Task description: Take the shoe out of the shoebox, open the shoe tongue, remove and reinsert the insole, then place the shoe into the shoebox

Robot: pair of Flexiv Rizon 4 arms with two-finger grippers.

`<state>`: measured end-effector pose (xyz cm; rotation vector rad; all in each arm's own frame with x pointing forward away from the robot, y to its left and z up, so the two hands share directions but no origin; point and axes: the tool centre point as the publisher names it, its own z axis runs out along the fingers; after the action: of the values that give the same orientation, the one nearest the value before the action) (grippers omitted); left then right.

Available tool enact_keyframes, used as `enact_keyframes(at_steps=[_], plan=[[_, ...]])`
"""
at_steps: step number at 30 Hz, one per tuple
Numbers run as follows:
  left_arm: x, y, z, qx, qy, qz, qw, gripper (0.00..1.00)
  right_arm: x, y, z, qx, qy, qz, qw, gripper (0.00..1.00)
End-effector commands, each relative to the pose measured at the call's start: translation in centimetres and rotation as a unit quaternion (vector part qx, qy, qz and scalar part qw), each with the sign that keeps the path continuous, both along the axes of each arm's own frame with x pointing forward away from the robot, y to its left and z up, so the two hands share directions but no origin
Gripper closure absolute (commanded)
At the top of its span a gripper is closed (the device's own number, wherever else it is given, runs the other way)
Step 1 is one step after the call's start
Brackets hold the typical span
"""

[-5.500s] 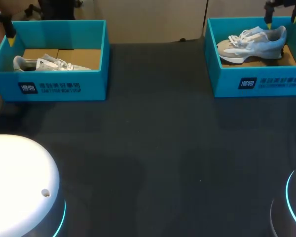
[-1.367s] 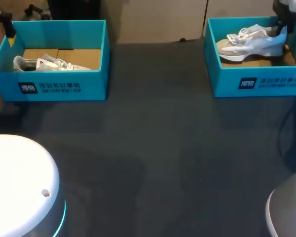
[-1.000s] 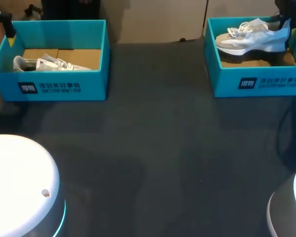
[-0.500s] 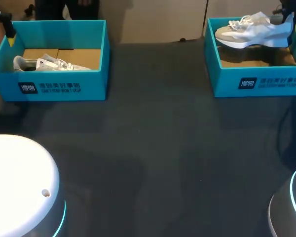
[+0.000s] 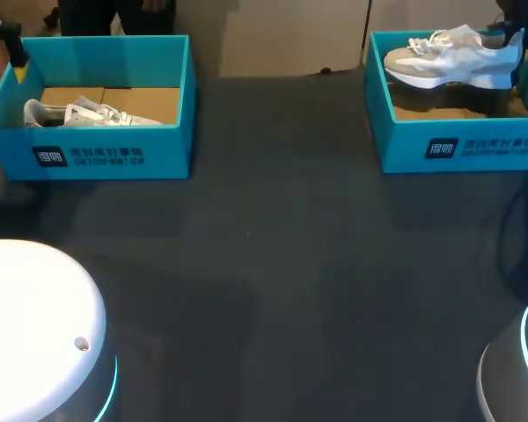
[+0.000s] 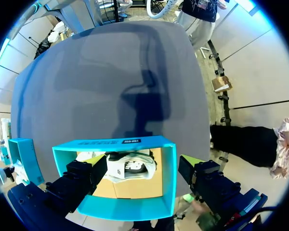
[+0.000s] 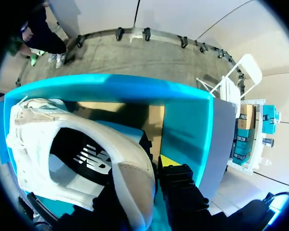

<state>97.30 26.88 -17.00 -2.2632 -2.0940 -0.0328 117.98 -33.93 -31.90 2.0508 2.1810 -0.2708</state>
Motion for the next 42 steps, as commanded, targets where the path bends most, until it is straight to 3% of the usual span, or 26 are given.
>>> enact_keyframes(at_steps=[1, 11, 22, 34, 42], plan=[[-0.2, 0.0, 0.1, 0.001, -0.001, 0.0, 1.0, 0.0, -1.6, 0.3, 0.6, -0.003, -0.028, 0.01, 1.0, 1.0], [-0.2, 0.0, 0.1, 0.001, -0.001, 0.0, 1.0, 0.0, -2.6, 1.1, 2.8, -0.011, -0.06, 0.028, 0.998, 1.0], [-0.2, 0.0, 0.1, 0.001, -0.001, 0.0, 1.0, 0.0, -3.1, 0.2, 7.0, -0.025, -0.103, 0.035, 0.994, 1.0], [-0.2, 0.0, 0.1, 0.001, -0.001, 0.0, 1.0, 0.0, -4.3, 0.3, 12.2, -0.016, -0.104, 0.028, 0.994, 1.0], [-0.2, 0.0, 0.1, 0.001, -0.001, 0.0, 1.0, 0.0, -7.3, 1.8, 16.6, -0.027, -0.108, 0.021, 0.994, 1.0]])
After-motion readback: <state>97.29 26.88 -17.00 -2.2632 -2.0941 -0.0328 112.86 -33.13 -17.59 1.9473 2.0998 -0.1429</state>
